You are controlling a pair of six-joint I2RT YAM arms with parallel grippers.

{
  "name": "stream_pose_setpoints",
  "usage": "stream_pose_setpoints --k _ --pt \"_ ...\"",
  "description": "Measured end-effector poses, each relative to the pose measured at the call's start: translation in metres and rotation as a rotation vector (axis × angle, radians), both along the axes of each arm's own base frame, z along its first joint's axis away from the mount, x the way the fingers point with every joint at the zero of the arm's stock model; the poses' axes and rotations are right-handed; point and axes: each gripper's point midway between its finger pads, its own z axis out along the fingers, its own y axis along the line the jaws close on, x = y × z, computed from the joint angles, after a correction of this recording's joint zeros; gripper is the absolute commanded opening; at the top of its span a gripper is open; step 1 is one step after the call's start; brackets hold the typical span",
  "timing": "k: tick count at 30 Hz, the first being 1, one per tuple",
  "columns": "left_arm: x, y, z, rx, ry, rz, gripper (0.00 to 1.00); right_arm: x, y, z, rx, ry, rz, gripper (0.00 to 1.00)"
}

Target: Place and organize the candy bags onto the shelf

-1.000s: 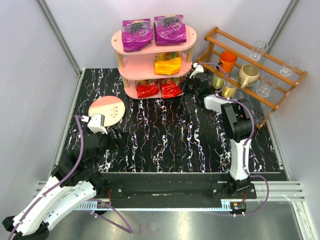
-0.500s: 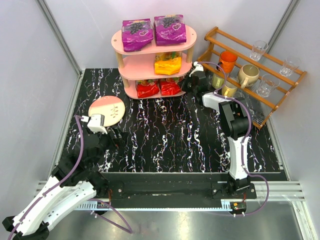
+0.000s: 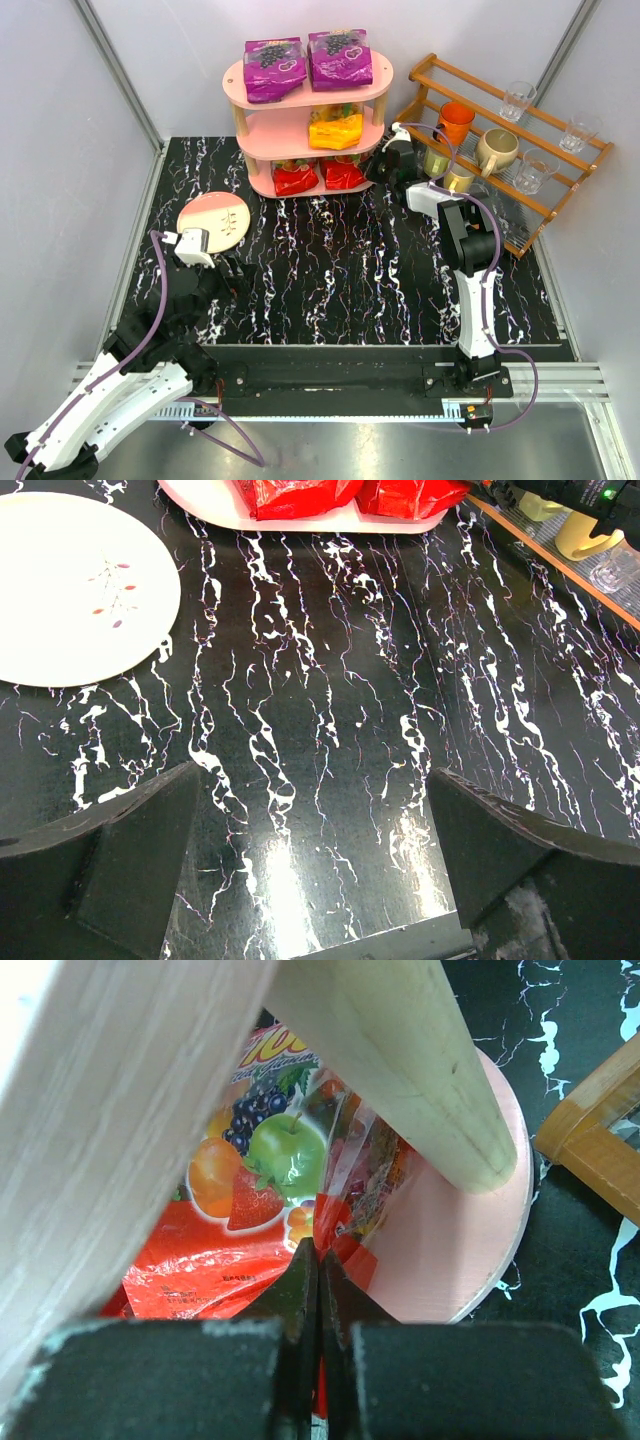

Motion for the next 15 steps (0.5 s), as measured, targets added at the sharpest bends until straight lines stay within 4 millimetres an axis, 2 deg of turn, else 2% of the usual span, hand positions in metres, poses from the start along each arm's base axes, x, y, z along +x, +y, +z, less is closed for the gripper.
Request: stream_pose_setpoints --k 15 --pt "0.0005 -0.0001 -0.0016 0.005 0.004 0.001 0.99 0.0035 0.0019 -0.0029 0.041 0.035 0.000 0.00"
